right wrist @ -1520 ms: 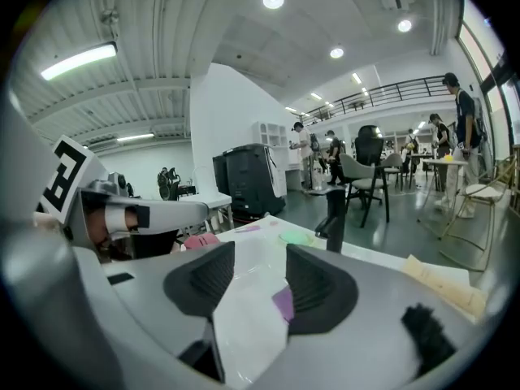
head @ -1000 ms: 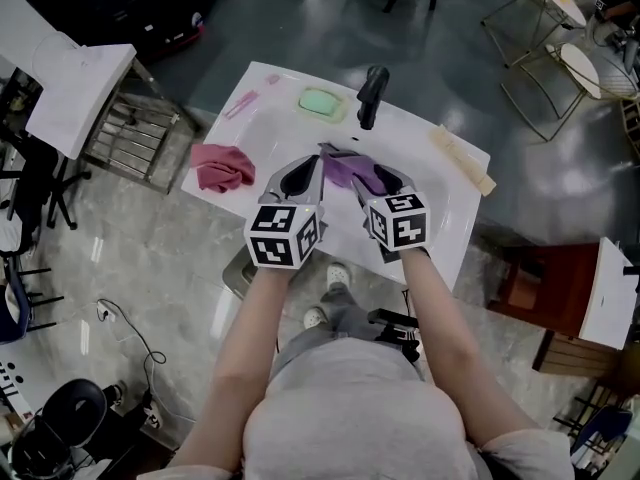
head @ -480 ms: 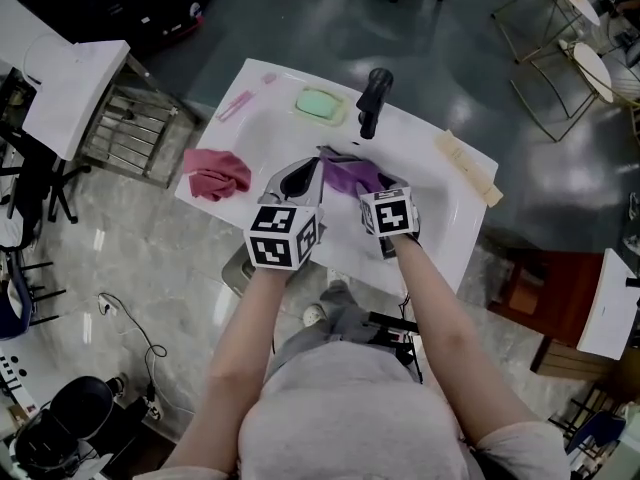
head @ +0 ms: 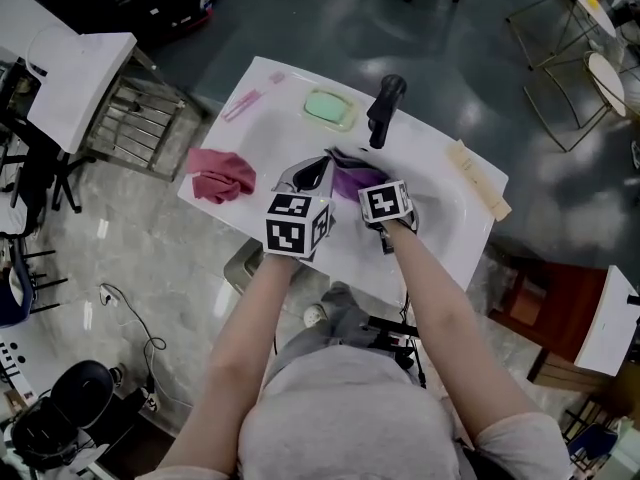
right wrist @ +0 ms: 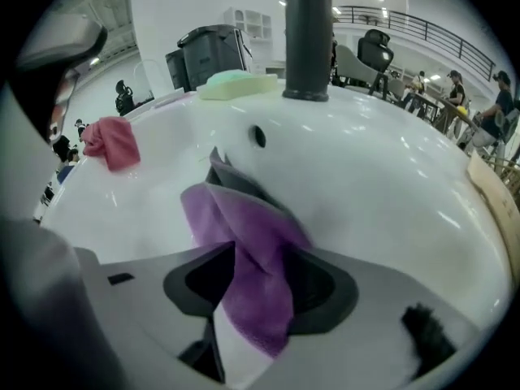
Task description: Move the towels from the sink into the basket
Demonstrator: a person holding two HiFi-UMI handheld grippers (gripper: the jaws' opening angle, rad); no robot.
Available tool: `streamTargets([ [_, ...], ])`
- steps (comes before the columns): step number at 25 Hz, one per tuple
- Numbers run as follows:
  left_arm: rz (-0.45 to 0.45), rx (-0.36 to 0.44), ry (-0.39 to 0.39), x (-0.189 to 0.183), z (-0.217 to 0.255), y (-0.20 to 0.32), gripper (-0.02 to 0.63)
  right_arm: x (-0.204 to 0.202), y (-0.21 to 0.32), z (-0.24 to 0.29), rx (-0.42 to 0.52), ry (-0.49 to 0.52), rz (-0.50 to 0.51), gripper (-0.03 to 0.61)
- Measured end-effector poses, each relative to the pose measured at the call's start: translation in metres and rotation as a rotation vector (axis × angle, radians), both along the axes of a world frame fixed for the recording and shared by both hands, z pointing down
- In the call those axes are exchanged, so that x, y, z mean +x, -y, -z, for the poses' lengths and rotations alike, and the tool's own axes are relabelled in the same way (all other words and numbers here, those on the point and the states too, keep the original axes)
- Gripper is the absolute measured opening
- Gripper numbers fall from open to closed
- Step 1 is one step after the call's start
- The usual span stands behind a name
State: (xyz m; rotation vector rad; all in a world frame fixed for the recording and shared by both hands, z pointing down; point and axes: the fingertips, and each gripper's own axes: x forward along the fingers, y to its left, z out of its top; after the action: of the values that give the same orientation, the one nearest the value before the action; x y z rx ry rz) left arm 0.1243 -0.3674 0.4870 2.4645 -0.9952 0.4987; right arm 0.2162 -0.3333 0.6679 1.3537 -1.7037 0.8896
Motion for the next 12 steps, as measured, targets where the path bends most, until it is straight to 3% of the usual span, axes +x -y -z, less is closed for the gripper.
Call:
streamTargets([
  [9,0.02,-0.006,0.019,-0.007,-0.003,0.002,0.005,0.001,0.005,-0.013,-0.01,-0.082,0.092,0.201],
  [12,0.019,-0.008,0.021,-0.009,-0.003,0.001,0.006,-0.002,0.006,-0.014,-0.031,-0.052,0.097,0.109],
])
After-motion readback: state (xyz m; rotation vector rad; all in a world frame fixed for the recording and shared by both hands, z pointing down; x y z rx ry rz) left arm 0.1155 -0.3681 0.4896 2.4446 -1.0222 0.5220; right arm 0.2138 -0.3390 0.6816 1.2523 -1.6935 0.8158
